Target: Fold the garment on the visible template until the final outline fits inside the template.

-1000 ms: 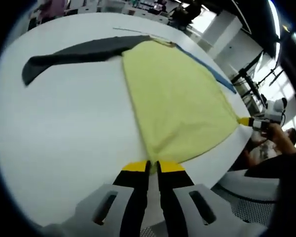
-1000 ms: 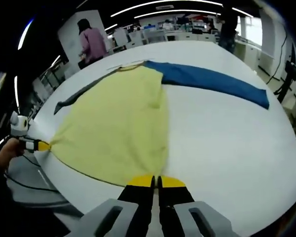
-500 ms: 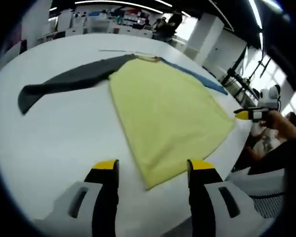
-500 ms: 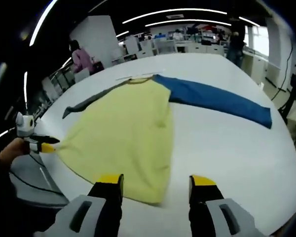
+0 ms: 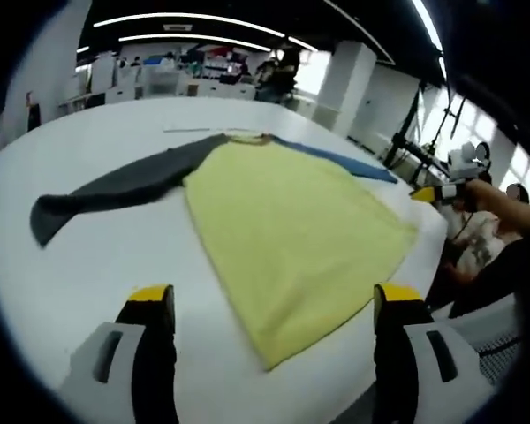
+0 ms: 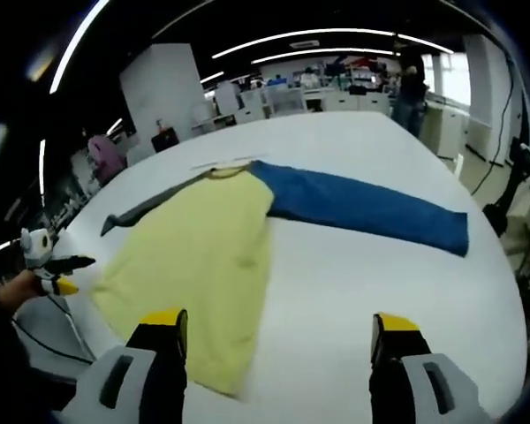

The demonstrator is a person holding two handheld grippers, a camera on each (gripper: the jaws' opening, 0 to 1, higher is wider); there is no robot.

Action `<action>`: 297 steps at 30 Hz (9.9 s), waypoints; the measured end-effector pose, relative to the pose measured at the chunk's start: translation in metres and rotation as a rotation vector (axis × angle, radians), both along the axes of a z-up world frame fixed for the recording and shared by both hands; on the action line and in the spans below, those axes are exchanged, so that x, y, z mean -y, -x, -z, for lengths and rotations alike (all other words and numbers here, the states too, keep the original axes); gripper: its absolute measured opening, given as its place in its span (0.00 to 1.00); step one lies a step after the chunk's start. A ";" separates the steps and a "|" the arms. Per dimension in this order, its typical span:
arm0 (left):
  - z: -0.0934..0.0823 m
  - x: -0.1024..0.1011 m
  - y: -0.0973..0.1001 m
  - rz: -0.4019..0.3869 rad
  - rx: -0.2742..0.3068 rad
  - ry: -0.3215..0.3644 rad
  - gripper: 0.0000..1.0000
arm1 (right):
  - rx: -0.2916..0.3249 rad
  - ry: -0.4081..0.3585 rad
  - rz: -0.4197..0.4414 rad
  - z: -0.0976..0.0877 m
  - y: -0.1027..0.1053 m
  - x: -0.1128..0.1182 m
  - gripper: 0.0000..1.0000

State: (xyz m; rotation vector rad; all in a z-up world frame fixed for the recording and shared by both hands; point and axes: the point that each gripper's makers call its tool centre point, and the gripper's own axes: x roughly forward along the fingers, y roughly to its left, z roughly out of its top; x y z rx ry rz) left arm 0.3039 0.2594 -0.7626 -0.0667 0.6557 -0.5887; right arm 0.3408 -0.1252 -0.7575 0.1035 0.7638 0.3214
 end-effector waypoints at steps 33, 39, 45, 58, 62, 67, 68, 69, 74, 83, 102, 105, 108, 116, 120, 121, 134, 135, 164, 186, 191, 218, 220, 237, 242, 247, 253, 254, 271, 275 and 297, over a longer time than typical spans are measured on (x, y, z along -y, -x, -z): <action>-0.039 0.021 -0.018 0.058 0.236 0.066 0.99 | 0.027 0.105 0.318 0.012 -0.081 0.149 0.49; -0.043 0.022 -0.021 0.058 0.249 0.070 0.99 | 0.015 0.148 0.379 0.017 -0.083 0.169 0.31; -0.042 0.023 -0.025 0.066 0.250 0.061 0.99 | -0.005 0.149 0.424 0.022 -0.083 0.177 0.18; -0.039 0.020 -0.023 0.058 0.232 0.045 0.99 | -0.027 0.177 0.436 0.027 -0.082 0.176 0.09; -0.036 0.017 -0.021 0.056 0.224 0.037 0.99 | -0.038 0.194 0.440 0.028 -0.084 0.178 0.07; -0.036 0.014 -0.019 0.056 0.224 0.023 0.99 | -0.033 0.206 0.438 0.028 -0.085 0.180 0.04; -0.036 0.013 -0.019 0.056 0.226 0.022 0.99 | -0.032 0.206 0.435 0.028 -0.085 0.180 0.03; -0.037 0.013 -0.019 0.055 0.227 0.022 0.99 | -0.031 0.203 0.436 0.028 -0.086 0.180 0.02; -0.039 0.012 -0.019 0.050 0.233 0.022 0.99 | -0.032 0.165 0.454 0.027 -0.088 0.183 0.00; -0.039 0.010 -0.019 0.053 0.238 0.014 0.99 | -0.011 0.144 0.473 0.019 -0.094 0.193 0.00; -0.040 0.008 -0.018 0.047 0.235 0.014 0.99 | 0.096 0.060 0.480 -0.020 -0.108 0.172 0.00; -0.042 0.009 -0.018 0.045 0.239 0.017 0.99 | 0.117 0.042 0.475 -0.025 -0.111 0.167 0.00; -0.043 0.009 -0.018 0.045 0.241 0.015 0.99 | 0.136 0.029 0.465 -0.029 -0.115 0.161 0.00; -0.045 0.009 -0.017 0.048 0.245 0.016 0.99 | 0.183 -0.016 0.430 -0.042 -0.126 0.140 0.00; -0.046 0.008 -0.017 0.051 0.245 0.016 0.99 | 0.201 -0.023 0.402 -0.048 -0.132 0.129 0.00; -0.046 0.008 -0.017 0.051 0.246 0.017 0.99 | 0.208 -0.026 0.394 -0.050 -0.133 0.126 0.00; -0.047 0.012 -0.017 0.063 0.256 0.020 0.99 | 0.265 -0.035 0.297 -0.068 -0.151 0.089 0.00; -0.047 0.012 -0.017 0.064 0.256 0.020 0.99 | 0.269 -0.039 0.292 -0.069 -0.152 0.086 0.00; -0.046 0.015 -0.014 0.080 0.257 0.016 0.99 | 0.286 -0.066 0.124 -0.071 -0.176 0.006 0.00; -0.039 0.016 -0.012 0.078 0.241 0.005 0.99 | 0.289 -0.034 -0.012 -0.069 -0.186 -0.059 0.00; -0.039 0.016 -0.012 0.076 0.242 0.005 0.99 | 0.296 -0.062 -0.023 -0.072 -0.190 -0.075 0.00; -0.032 0.006 -0.012 0.067 0.231 -0.001 0.99 | 0.295 -0.098 -0.143 -0.073 -0.210 -0.147 0.00; -0.030 0.005 -0.012 0.070 0.230 -0.005 0.99 | 0.294 -0.105 -0.150 -0.073 -0.212 -0.152 0.00; -0.025 0.006 -0.009 0.073 0.222 -0.013 0.99 | 0.293 -0.117 -0.238 -0.075 -0.218 -0.202 0.00; -0.026 0.006 -0.008 0.071 0.222 -0.013 0.99 | 0.291 -0.120 -0.253 -0.074 -0.219 -0.213 0.00; -0.026 0.004 -0.008 0.063 0.224 -0.015 0.99 | 0.290 -0.126 -0.271 -0.074 -0.218 -0.226 0.00; -0.025 0.003 -0.007 0.058 0.223 -0.014 0.99 | 0.294 -0.140 -0.297 -0.078 -0.220 -0.242 0.00; -0.025 0.003 -0.007 0.057 0.223 -0.014 0.99 | 0.294 -0.140 -0.301 -0.078 -0.220 -0.244 0.00; -0.024 -0.003 -0.006 0.033 0.222 -0.015 0.99 | 0.296 -0.157 -0.394 -0.082 -0.218 -0.289 0.00; -0.023 -0.004 -0.006 0.030 0.218 -0.014 0.99 | 0.283 -0.168 -0.428 -0.081 -0.215 -0.301 0.00; -0.017 -0.010 0.000 0.030 0.215 -0.010 0.99 | 0.249 0.013 -0.621 -0.012 -0.175 -0.349 0.00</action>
